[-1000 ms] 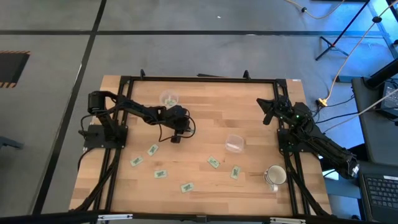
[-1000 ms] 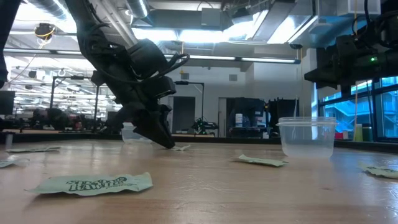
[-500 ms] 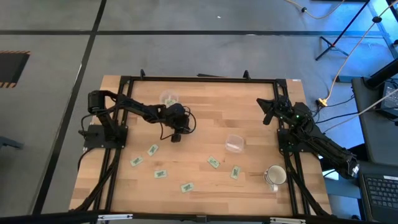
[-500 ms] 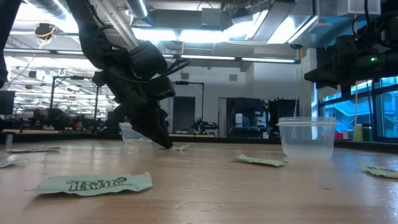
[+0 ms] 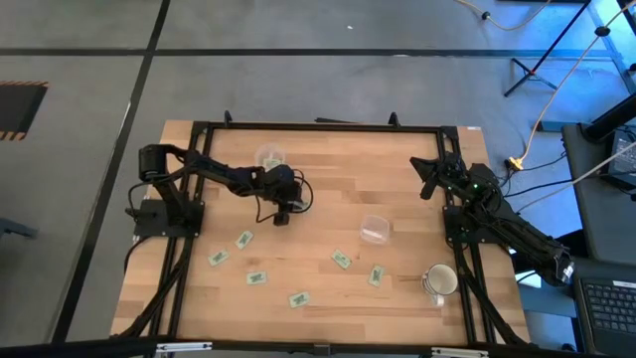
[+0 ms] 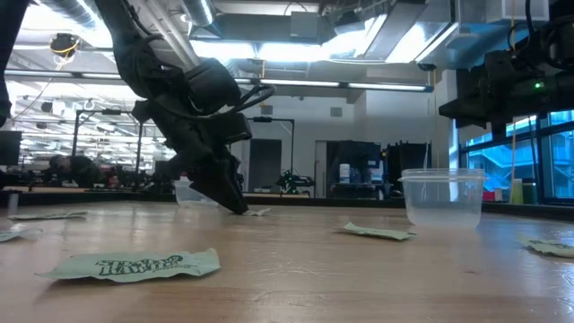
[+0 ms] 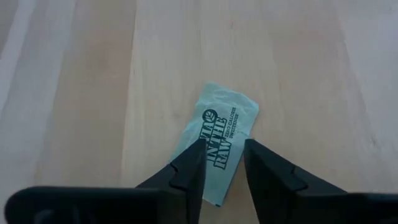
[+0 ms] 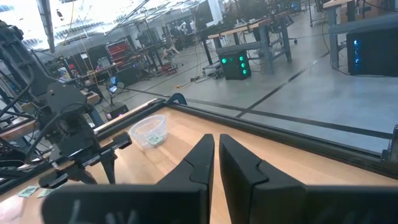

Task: Pick and place Stevia / Truvia into bins
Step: Put the stevia packet into the top transparent container

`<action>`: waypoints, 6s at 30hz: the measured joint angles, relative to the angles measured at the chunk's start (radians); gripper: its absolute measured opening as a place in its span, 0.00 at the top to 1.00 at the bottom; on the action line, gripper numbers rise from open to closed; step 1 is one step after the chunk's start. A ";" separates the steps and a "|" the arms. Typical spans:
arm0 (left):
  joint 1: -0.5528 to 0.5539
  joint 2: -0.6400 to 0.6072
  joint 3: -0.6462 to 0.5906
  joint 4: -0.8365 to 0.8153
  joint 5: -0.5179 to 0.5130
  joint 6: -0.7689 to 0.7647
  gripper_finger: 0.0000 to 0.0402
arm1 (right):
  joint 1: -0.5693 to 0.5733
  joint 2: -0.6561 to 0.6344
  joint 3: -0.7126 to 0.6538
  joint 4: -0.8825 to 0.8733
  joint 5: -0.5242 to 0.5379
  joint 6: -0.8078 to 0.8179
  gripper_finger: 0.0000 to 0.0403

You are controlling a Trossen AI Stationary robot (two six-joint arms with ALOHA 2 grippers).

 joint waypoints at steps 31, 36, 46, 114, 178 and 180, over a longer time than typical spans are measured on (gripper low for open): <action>0.002 -0.001 -0.003 0.018 -0.015 0.044 0.97 | 0.000 0.000 0.000 0.000 0.000 0.000 0.93; 0.002 -0.001 -0.003 0.019 -0.014 0.044 0.93 | 0.000 0.000 0.000 0.000 0.000 0.000 0.93; 0.002 -0.015 -0.001 0.019 -0.015 0.061 0.96 | 0.000 0.000 0.000 0.000 0.000 0.000 0.93; 0.327 -0.470 -0.006 -0.322 -0.256 0.029 0.88 | 0.000 0.000 0.000 0.000 0.000 0.003 0.93; -0.960 -0.414 -0.007 -0.902 -0.530 -0.932 0.69 | 0.000 0.000 0.000 0.000 0.000 0.008 0.93; -0.980 -0.396 -0.007 -0.901 -0.533 -0.958 0.69 | 0.000 0.000 0.000 0.000 0.000 0.009 0.93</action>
